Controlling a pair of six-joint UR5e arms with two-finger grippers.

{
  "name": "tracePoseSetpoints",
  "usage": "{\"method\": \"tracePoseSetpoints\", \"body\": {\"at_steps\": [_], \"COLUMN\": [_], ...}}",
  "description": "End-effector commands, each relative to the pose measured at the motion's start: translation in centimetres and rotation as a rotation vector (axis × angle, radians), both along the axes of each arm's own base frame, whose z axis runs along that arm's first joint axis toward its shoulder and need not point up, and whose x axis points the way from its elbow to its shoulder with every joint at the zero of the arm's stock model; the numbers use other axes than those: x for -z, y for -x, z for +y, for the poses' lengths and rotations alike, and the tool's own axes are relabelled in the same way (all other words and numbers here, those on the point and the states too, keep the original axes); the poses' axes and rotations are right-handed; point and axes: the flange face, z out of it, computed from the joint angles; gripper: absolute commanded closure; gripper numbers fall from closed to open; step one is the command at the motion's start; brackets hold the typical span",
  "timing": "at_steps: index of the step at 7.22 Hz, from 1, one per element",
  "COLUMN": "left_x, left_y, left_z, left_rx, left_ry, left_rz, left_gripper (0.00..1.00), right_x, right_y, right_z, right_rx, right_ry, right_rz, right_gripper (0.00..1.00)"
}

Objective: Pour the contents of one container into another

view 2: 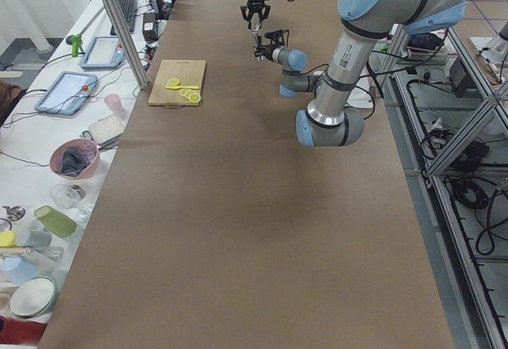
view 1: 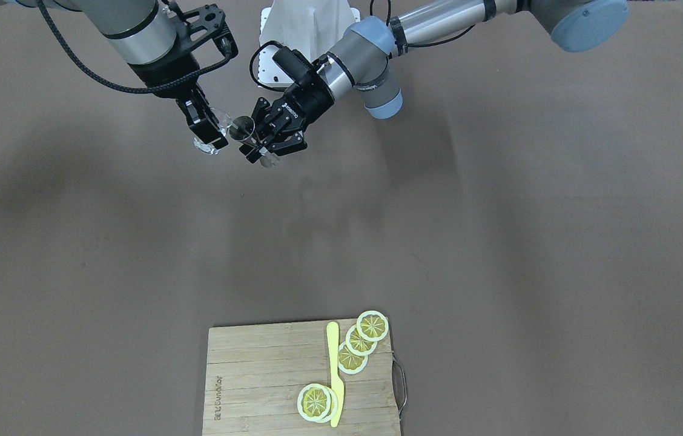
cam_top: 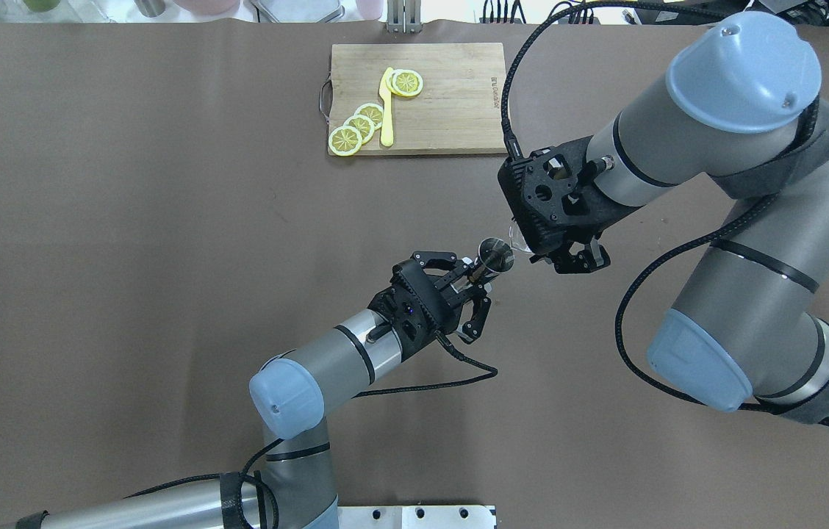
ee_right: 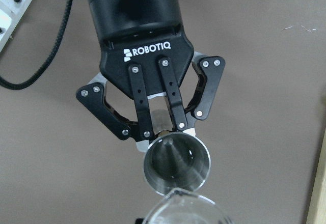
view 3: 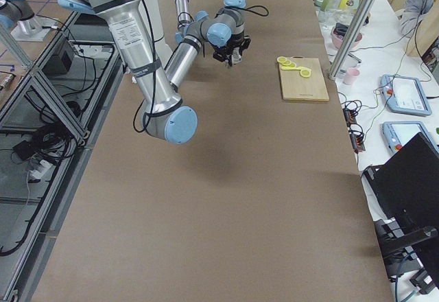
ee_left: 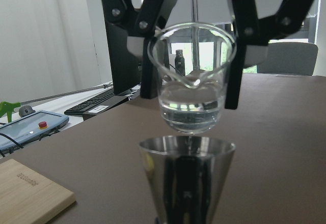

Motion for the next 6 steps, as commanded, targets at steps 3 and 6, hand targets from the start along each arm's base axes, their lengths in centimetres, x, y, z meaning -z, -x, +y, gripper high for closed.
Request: {"method": "tracePoseSetpoints", "body": {"at_steps": [3,6], "left_x": [0.0,0.0], "left_y": [0.0,0.0], "left_z": [0.0,0.0], "left_rx": [0.003,0.008], "left_ry": [0.000,-0.010], "left_rz": [-0.002,-0.010], "left_gripper": [1.00,1.00], "right_x": [0.7,1.4], "right_y": [-0.5,0.0], "right_z": [1.0,1.4], "right_rx": [-0.022,-0.029], "right_ry": [0.003,0.010], "right_rz": [0.047,0.081], "right_gripper": [1.00,1.00]}}
